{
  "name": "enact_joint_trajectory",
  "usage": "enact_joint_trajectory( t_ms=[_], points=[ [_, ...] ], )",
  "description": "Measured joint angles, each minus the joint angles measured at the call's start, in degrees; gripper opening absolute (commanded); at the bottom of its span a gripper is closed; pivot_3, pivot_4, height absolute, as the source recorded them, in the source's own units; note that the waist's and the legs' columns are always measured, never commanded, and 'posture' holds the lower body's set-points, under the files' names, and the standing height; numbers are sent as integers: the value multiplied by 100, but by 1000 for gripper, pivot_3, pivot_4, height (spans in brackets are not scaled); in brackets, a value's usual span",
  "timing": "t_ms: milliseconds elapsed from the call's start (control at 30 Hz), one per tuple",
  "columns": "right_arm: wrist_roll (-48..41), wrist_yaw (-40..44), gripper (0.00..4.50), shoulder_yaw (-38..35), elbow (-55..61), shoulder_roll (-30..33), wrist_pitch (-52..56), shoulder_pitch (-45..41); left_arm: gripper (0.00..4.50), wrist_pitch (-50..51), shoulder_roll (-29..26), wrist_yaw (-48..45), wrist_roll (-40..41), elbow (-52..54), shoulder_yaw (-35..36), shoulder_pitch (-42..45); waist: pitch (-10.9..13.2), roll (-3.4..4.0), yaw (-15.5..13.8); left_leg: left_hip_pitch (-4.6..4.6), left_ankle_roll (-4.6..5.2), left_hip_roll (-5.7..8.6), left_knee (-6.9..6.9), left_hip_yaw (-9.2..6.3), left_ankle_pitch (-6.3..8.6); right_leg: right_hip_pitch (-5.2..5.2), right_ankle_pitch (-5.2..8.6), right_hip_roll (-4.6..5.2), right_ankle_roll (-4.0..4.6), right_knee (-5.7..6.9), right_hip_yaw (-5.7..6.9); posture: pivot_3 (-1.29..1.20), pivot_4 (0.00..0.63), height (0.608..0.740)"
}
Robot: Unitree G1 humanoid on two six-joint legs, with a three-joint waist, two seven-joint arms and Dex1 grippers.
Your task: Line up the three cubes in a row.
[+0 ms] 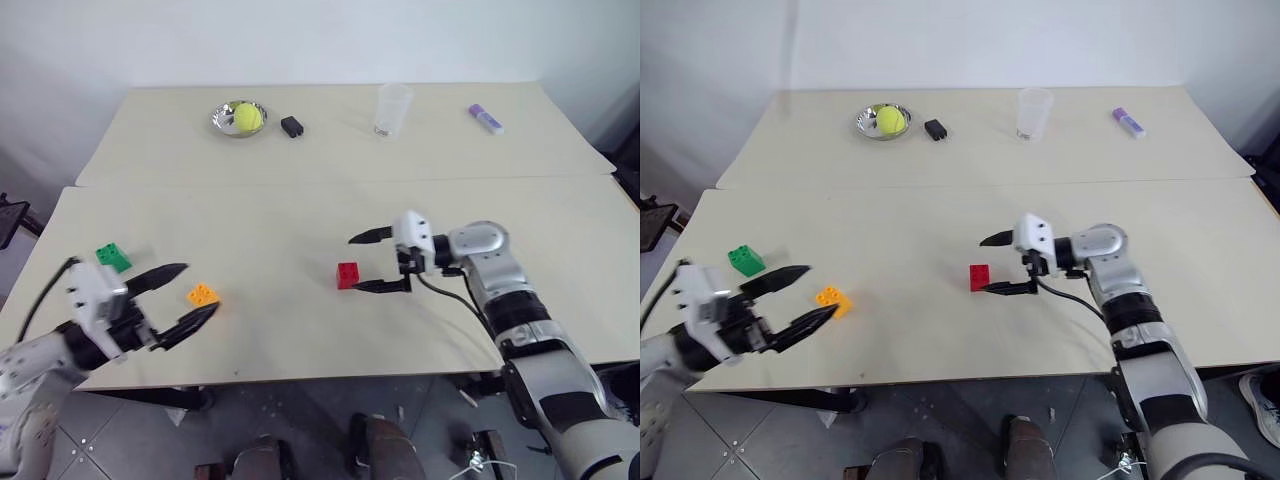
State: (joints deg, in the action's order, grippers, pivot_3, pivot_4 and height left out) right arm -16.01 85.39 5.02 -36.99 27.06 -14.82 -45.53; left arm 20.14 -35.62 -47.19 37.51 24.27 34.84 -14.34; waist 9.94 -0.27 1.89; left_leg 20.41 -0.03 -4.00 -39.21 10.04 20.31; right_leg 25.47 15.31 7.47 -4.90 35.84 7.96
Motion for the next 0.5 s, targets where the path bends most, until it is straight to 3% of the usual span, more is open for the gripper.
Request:
enact_joint_trajectory(
  t_ms=[167,300,500],
  points=[
    [-1063,217,4457,-502,868,24,297,889,4500,-519,377,-137,18,-851,956,-957,0,-1,11,-7,-2,-6,0,6,5,0,4,-5,7,-9,1,0,150,740],
    [-1478,245,4457,-114,1203,172,203,1489,4500,-956,502,-378,-193,-1750,1212,-1557,-2,-6,13,-14,0,-7,0,17,14,0,6,-3,11,-20,0,0,150,740],
    [-1680,250,4457,-52,1313,157,181,1421,4500,-1097,540,-10,-90,-1963,1400,-1110,-4,-21,-35,-17,3,-20,-2,10,13,-2,6,12,12,-8,-4,0,150,740]
  ],
)
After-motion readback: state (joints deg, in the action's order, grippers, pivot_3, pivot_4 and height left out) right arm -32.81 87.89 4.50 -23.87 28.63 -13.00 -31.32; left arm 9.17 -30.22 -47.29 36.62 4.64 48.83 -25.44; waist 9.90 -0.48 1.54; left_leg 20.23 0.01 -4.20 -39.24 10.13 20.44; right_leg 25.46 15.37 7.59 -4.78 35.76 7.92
